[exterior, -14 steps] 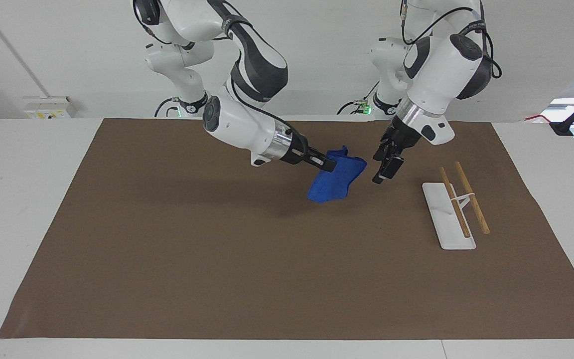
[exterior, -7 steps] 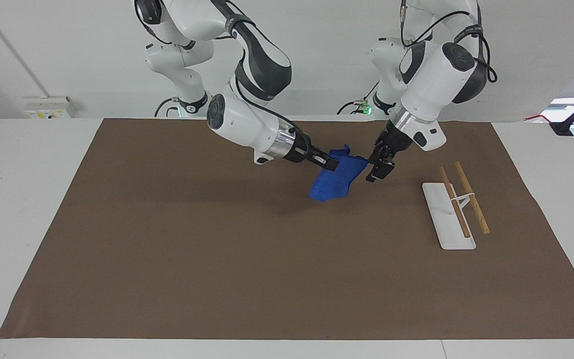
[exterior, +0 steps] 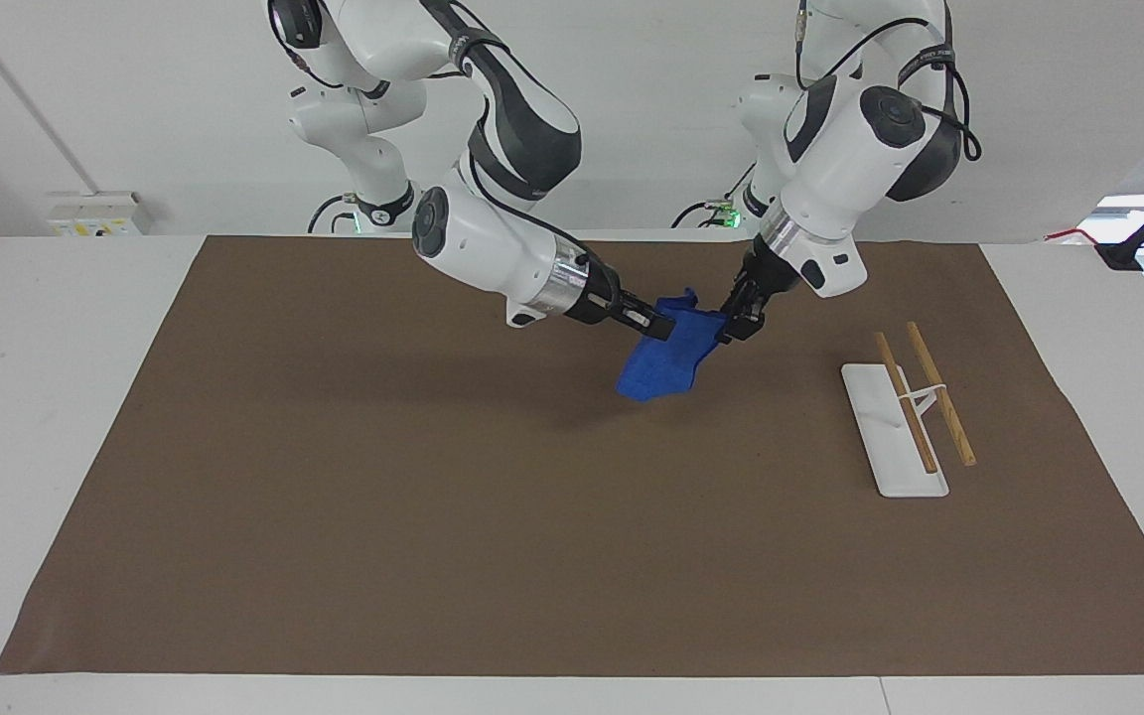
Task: Right arm passes towel to left arm to hang
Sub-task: 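Close the left gripper on the towel held by the right gripper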
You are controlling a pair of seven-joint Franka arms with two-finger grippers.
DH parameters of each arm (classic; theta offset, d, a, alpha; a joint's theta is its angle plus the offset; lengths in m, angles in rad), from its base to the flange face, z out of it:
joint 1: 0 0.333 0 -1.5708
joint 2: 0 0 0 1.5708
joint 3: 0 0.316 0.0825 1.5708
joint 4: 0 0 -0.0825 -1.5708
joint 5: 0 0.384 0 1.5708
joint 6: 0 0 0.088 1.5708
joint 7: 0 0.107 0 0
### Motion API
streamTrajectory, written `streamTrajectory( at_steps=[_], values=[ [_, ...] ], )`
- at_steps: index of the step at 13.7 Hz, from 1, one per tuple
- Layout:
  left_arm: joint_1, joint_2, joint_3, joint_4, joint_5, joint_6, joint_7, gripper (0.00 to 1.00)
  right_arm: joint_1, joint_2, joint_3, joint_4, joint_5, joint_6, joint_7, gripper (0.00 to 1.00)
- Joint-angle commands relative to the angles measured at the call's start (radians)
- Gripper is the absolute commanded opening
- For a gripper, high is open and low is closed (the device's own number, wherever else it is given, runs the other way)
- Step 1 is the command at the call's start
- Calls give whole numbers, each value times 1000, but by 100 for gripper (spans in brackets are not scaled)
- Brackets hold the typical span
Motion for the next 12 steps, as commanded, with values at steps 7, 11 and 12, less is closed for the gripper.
streamTrajectory(
  at_steps=[7, 11, 12],
  values=[
    [-13, -14, 12, -4, 14, -18, 4, 0, -6, -31, 3, -47, 18, 12, -10, 1],
    [-7, 6, 14, 45, 16, -11, 4, 0, -6, -32, 3, -47, 18, 12, -12, 2],
    [-7, 18, 16, 58, 16, -11, 4, 0, -7, -32, 3, -47, 16, 12, -13, 7]
  ],
)
